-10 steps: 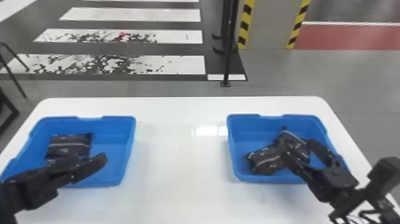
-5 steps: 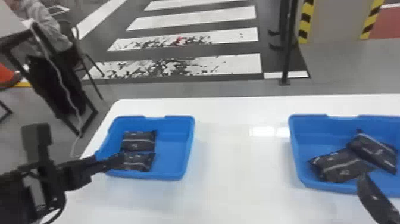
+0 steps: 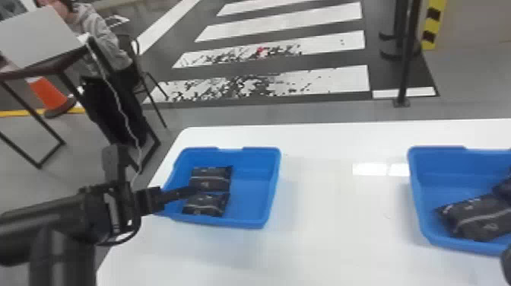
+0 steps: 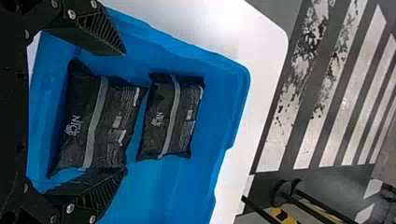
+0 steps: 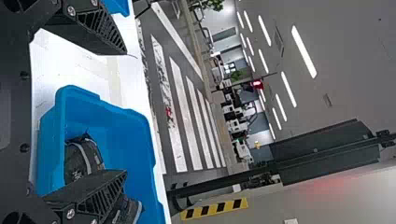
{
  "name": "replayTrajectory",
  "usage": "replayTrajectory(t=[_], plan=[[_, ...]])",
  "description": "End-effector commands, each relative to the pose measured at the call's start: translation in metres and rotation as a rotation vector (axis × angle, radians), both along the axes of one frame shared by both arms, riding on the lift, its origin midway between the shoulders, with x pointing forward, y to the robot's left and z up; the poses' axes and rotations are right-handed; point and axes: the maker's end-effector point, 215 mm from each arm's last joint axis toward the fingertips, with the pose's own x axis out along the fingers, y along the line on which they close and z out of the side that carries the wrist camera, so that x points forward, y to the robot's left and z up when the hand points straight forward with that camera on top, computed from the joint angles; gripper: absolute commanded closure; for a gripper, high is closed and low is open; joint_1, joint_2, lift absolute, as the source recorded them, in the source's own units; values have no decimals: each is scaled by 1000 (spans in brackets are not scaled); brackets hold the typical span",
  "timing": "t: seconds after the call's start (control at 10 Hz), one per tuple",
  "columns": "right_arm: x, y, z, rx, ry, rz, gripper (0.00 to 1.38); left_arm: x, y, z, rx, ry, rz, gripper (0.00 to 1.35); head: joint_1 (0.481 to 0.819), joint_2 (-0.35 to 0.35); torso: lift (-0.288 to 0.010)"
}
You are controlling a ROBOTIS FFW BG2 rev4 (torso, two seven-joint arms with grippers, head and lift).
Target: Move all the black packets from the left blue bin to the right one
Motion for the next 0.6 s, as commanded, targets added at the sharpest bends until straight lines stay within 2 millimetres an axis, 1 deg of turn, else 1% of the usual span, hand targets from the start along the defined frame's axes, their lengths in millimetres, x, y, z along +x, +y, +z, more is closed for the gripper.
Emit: replayTrajectory(t=[0.0, 0.1, 0.2, 0.3, 0.4, 0.5], plan=[[1, 3, -1, 8, 1, 4, 124, 14, -7, -16, -34, 44, -5, 170, 695, 350, -154], [1, 6, -4, 25, 5, 9, 124, 18, -8, -23, -38, 75, 3, 179, 695, 350, -154], [1, 9, -6, 42, 10, 13, 124, 17, -5, -33, -27, 126, 25, 186, 695, 350, -154], [1, 9, -7, 48, 12, 14, 124, 17, -5, -47, -46, 173, 39, 193, 695, 350, -154], [1, 10, -8, 56, 14, 16, 124, 16, -4, -56, -54, 204, 52, 219, 695, 350, -154], [1, 10, -10, 58, 19, 15, 124, 14, -4, -63, -70, 224, 60, 328, 695, 350, -154]])
